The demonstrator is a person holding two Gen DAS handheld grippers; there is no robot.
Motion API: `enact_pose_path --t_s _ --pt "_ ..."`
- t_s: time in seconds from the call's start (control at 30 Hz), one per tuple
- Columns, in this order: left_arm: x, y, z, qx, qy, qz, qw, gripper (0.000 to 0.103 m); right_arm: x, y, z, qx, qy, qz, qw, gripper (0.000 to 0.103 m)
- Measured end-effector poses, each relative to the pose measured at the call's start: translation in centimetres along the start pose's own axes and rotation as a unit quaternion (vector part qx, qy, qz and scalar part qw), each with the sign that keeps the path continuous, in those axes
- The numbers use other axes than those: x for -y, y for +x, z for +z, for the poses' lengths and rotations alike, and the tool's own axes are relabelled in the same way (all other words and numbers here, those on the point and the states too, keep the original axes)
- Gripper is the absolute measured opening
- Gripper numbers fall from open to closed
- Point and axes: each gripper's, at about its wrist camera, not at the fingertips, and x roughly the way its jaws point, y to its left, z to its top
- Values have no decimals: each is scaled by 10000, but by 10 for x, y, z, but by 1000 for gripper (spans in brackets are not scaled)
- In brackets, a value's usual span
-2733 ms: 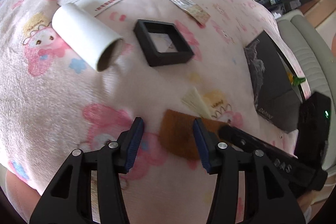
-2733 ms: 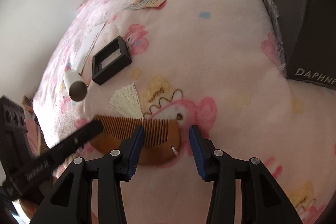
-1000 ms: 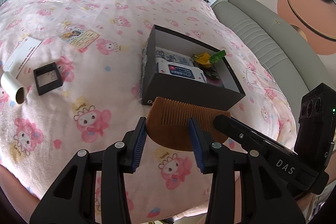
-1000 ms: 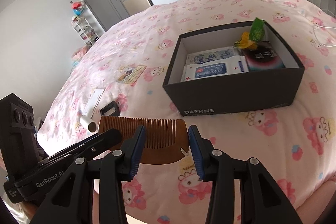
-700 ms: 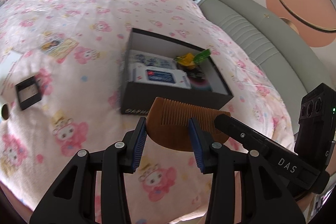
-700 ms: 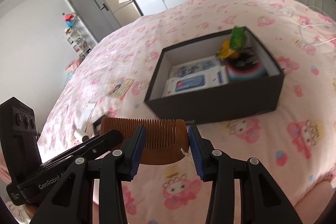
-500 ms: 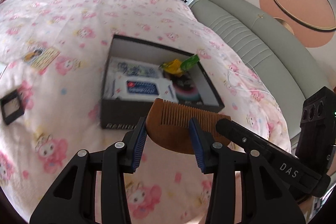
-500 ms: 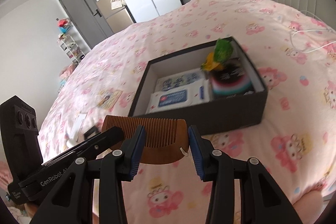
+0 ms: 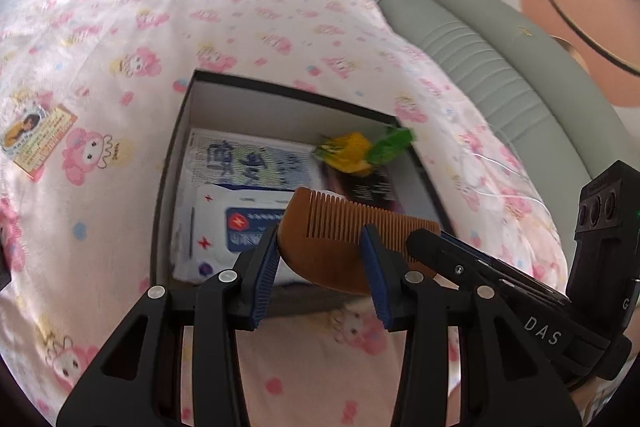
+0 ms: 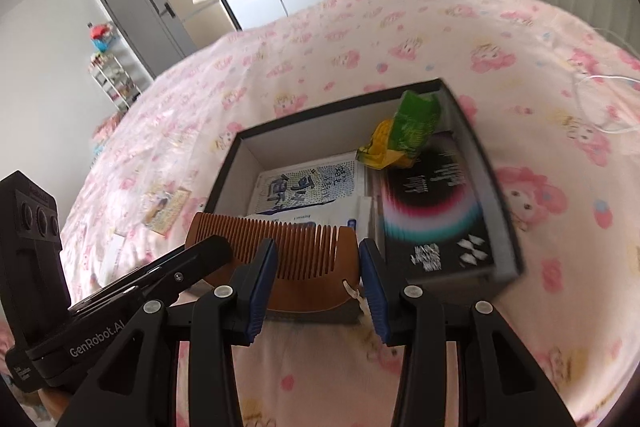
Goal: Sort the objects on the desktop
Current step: 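Carry the wooden comb in the left gripper over the DAPHNE box, then lower the comb into the box and open the left gripper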
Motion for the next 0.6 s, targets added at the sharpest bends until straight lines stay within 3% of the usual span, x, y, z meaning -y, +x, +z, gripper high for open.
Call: enact_pose_path --t_s 0.2,0.47,0.6 --pt "-23 32 38 -99 -154 138 9997 41 -5 51 36 -307 -107 -43 9995 38" --pt "-43 44 82 185 -336 33 9993 41 -19 73 84 -75 -391 -51 9992 38" --pt "-56 63 91 -45 -443 189 9988 41 -20 99 91 -348 -448 -89 9983 38"
